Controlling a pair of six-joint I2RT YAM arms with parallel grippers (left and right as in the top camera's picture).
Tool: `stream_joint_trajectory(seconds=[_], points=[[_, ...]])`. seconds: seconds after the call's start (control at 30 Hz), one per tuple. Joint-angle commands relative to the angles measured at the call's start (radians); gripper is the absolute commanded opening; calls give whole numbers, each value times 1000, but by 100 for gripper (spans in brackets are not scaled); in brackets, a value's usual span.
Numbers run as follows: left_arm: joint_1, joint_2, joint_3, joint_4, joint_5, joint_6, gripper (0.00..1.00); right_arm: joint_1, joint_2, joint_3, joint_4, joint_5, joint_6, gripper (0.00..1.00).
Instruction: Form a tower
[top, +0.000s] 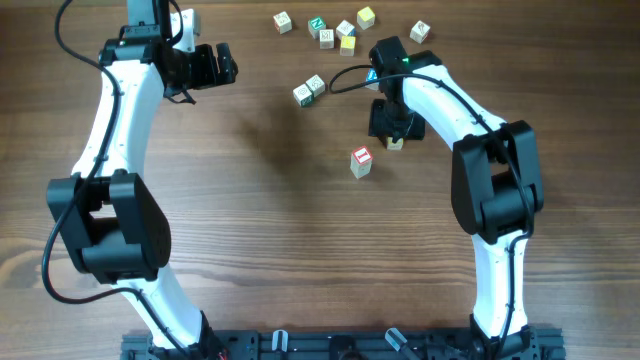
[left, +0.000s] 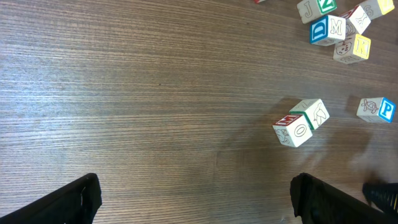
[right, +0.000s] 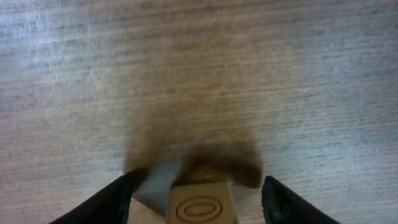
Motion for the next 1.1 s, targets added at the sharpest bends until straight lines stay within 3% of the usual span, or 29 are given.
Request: stream_joint_trajectory(seconds=[0.0,0.07,0.17,0.23,0.43,0.5,0.57,0.67,0.73,0.8,0.97,1.07], points=[[-3,7,3,0,-6,-2,100,6,-51,63,-47,-30,1,77],[-3,7,3,0,-6,-2,100,5,-96,102,-10,-54,-39,99],[-3,7,3,0,-6,-2,100,5,-89,127,164,-93,-56,100],[-3,7,3,0,-6,-2,100,5,6,127,319,-64,15,99],[-3,7,3,-1,-6,-2,100,4,187,127,553,37,165,98],[-3,7,3,-1,-6,-2,100,5,187,132,584,35,161,77],[-3,7,3,0,-6,-2,100,9,187,148,530,7,162,56],[-3,7,3,0,-6,-2,100,11,139,187,402,3,127,35],[-3,7,3,0,-6,-2,100,12,66,198,359,0,62,25],[-3,7,3,0,-6,-2,100,12,-30,198,288,-3,30,24],[-3,7,3,-1,-6,-2,100,10,-400,198,-168,-2,-90,23],[-3,7,3,-1,-6,-2,100,10,-514,198,-388,-3,-100,24]])
